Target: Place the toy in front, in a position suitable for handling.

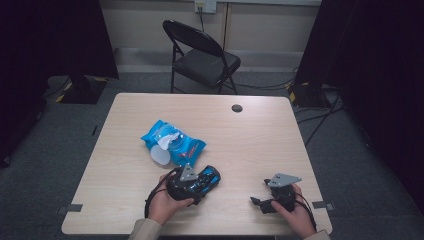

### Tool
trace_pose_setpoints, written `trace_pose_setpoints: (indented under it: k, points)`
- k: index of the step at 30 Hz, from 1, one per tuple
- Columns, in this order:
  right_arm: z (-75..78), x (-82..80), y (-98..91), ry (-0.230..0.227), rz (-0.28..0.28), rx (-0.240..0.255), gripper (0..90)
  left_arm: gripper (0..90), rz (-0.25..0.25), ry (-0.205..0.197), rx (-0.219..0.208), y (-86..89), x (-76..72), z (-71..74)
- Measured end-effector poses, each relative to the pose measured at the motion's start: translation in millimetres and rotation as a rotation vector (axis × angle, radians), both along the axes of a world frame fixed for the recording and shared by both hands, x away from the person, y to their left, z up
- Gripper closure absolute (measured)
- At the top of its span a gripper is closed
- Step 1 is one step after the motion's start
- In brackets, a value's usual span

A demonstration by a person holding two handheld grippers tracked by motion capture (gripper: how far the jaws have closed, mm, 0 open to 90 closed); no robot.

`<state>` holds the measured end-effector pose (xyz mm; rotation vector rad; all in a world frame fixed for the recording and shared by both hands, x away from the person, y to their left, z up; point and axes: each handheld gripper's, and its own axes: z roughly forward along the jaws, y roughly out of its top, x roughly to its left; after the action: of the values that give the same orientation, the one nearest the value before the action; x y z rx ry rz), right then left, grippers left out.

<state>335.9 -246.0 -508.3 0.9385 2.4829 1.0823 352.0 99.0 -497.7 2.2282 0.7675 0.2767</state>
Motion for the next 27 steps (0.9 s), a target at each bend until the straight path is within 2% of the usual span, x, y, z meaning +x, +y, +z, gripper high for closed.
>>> trace_pose_setpoints:
  k: [3, 8, 10, 11, 13, 15, 17, 19, 21, 24, 27]
  points:
    - [0.0, 0.0, 0.0, 0.000, 0.000, 0.000, 13.4, 26.6, 0.002, -0.004, -0.009, 0.0, 0.1, -0.8]
    - [0.0, 0.1, 0.1, 0.001, -0.002, -0.001, 13.2, 25.4, -0.002, -0.007, 0.014, 0.3, -0.3, 0.2]
    - [-0.1, 0.2, 0.1, 0.001, -0.001, 0.001, 13.1, 17.3, 0.001, -0.007, 0.028, -0.2, -0.4, -0.3]
    - [-0.1, 0.2, 0.1, 0.000, -0.001, 0.001, 13.2, 16.6, 0.002, -0.011, 0.031, 0.8, -0.9, 0.0]
    - [0.0, 0.1, 0.1, 0.001, -0.001, -0.001, 13.2, 15.9, 0.010, 0.006, 0.020, 3.1, -2.2, 0.4]
    - [-0.1, 0.1, 0.1, 0.000, -0.002, 0.001, 13.2, 15.8, 0.009, -0.006, 0.014, 6.0, -4.2, 1.5]
    - [0.0, 0.1, 0.1, 0.000, -0.002, -0.001, 13.1, 16.0, 0.012, 0.004, 0.013, 9.2, -6.9, 3.2]
    - [-0.1, 0.1, 0.1, 0.000, -0.001, 0.001, 13.2, 16.4, 0.017, -0.005, 0.012, 14.8, -9.3, 4.3]
    - [0.0, 0.1, 0.1, 0.001, -0.002, -0.001, 13.1, 16.0, 0.024, 0.006, -0.011, 21.0, -12.5, 5.4]
    - [0.0, 0.1, 0.1, 0.001, -0.002, -0.001, 13.2, 15.9, -0.005, -0.032, 0.002, 26.3, -20.3, 6.8]
    - [0.0, 0.1, 0.1, 0.001, -0.002, -0.001, 13.2, 15.7, -0.012, -0.037, -0.001, 29.5, -27.0, 5.3]
